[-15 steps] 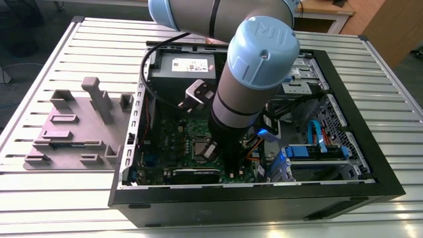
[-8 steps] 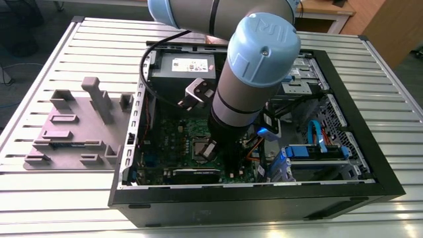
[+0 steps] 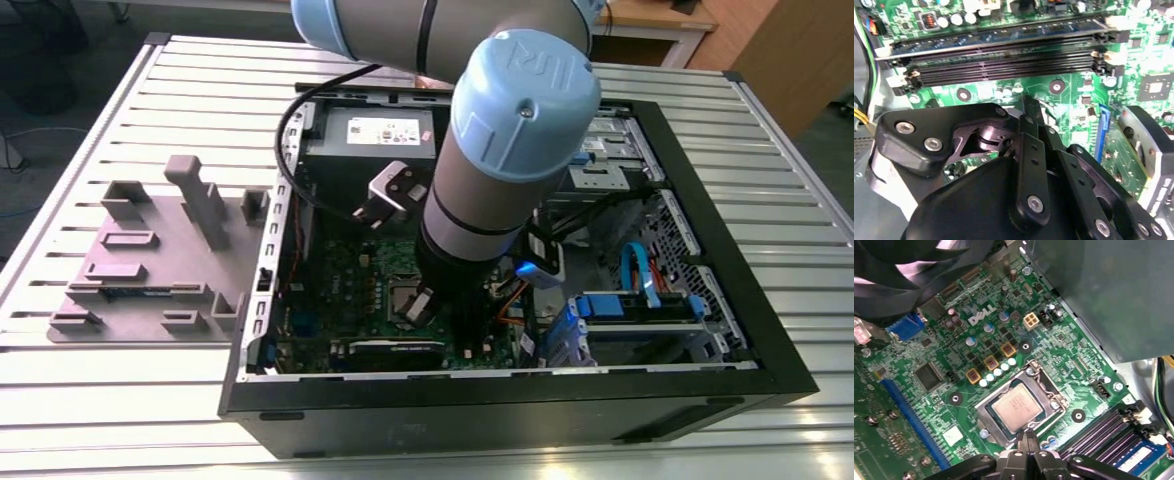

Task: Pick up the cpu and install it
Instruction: 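Install the first cpu locking lever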

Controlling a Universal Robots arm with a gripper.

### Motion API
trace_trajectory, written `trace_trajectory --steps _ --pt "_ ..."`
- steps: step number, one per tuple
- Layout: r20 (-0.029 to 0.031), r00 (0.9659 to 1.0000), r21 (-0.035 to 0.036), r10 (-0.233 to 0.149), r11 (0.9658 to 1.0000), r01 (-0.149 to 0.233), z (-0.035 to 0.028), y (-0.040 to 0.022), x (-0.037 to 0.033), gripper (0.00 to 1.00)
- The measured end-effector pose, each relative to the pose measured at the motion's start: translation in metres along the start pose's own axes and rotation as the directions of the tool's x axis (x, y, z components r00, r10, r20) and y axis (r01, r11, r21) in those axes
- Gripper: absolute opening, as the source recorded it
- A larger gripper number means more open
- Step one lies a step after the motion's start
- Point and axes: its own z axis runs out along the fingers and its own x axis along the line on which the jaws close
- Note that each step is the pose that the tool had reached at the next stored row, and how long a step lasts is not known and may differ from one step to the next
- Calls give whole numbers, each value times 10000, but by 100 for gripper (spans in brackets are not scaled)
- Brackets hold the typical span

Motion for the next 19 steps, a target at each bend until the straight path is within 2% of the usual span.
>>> trace_trajectory --steps 3,10,19 --pt "13 10000 22 -1 10000 1 2 -11 21 11" --pt "114 9999 124 -42 9999 40 25 -29 40 11" --pt "178 9998 122 -78 9999 76 31 -54 31 11"
